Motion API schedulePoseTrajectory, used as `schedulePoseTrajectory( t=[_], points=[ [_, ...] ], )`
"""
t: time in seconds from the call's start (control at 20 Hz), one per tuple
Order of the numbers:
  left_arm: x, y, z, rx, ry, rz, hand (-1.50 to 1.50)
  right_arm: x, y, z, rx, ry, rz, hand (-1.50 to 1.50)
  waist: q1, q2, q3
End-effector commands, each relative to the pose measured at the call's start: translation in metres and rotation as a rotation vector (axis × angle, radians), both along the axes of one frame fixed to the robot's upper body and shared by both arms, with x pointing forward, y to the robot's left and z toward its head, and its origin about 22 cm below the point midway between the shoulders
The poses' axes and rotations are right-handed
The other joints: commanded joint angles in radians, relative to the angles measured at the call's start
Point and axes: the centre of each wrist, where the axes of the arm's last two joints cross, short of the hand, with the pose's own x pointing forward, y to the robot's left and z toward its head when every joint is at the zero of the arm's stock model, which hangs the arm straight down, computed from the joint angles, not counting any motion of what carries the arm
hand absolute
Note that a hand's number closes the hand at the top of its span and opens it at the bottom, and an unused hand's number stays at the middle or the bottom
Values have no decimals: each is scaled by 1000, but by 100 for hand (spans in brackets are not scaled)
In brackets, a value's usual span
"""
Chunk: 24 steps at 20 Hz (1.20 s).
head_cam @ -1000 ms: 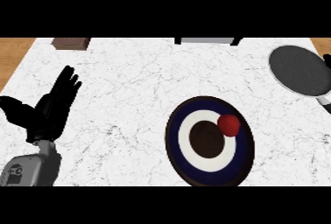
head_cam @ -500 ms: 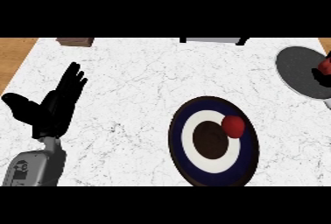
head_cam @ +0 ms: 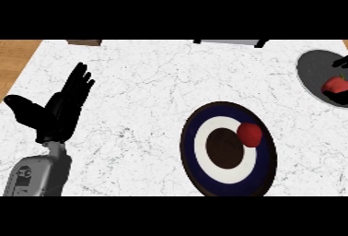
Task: Pick the bell pepper from the plate and place it in the pan
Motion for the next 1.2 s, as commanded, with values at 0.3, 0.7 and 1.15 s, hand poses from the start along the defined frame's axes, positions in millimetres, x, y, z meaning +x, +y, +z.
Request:
schedulePoseTrajectory(
  t=[0.3, 0.7, 1.15],
  points=[
    [-6, 4, -7, 6, 20, 19, 0, -17, -22, -4, 241, -88, 58, -150, -14, -6, 3],
    [-8, 5, -7, -9, 1, 29, 0, -49, -67, 17, 625, -213, 41, -150, -36, -7, 4],
    [-4, 10, -1, -4, 6, 51, 0, -107, -120, 34, 844, -197, 162, -150, -58, -12, 6]
  ],
)
